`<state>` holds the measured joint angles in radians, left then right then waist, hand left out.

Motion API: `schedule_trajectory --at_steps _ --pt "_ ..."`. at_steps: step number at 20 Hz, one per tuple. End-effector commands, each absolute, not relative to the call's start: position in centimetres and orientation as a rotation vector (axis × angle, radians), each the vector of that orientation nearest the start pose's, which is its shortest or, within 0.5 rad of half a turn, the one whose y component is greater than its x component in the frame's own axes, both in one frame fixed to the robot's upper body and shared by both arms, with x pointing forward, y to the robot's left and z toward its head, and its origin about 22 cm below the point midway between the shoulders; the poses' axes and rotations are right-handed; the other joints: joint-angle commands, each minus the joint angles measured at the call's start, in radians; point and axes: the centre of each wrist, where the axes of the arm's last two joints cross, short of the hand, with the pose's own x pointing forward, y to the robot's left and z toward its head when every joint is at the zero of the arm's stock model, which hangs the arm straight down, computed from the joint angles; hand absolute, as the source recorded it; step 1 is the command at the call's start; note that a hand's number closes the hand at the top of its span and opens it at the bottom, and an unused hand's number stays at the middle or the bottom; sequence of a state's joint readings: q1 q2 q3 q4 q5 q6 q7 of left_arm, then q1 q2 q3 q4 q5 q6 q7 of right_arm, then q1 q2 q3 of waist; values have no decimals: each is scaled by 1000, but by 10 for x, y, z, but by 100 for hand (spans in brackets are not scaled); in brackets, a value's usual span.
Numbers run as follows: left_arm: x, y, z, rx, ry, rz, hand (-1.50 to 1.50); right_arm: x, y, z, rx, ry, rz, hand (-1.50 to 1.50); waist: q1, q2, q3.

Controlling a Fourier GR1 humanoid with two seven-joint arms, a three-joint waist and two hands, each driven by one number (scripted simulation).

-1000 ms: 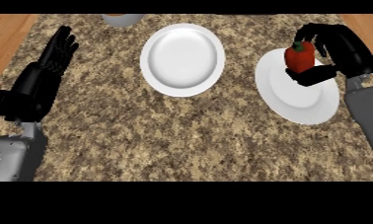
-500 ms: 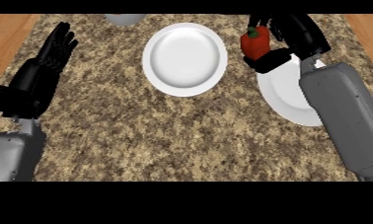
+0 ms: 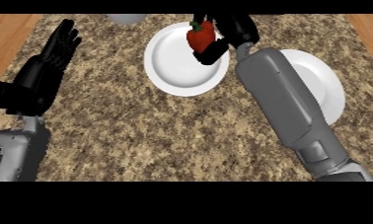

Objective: Pick the bell pepper from the plate and place it in the plate

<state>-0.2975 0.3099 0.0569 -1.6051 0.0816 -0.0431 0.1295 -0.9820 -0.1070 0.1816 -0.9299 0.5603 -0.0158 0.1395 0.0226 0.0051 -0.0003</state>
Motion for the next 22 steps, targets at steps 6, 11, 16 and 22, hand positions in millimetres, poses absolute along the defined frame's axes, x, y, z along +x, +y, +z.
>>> schedule_trajectory --at_steps 6,11,16,22 --pt "305 268 108 96 -1772 -282 0 438 -53 124 -602 -1639 993 150 29 10 0" --pt "313 265 108 64 -1791 -303 0 440 -57 102 -606 -1555 1041 150 58 22 -1" --pt "315 259 120 64 -1787 -307 0 441 -65 91 -556 -1494 879 -150 78 23 0" --pt "315 247 118 43 -1784 -318 0 444 -69 92 -387 -1590 782 -150 91 26 1"
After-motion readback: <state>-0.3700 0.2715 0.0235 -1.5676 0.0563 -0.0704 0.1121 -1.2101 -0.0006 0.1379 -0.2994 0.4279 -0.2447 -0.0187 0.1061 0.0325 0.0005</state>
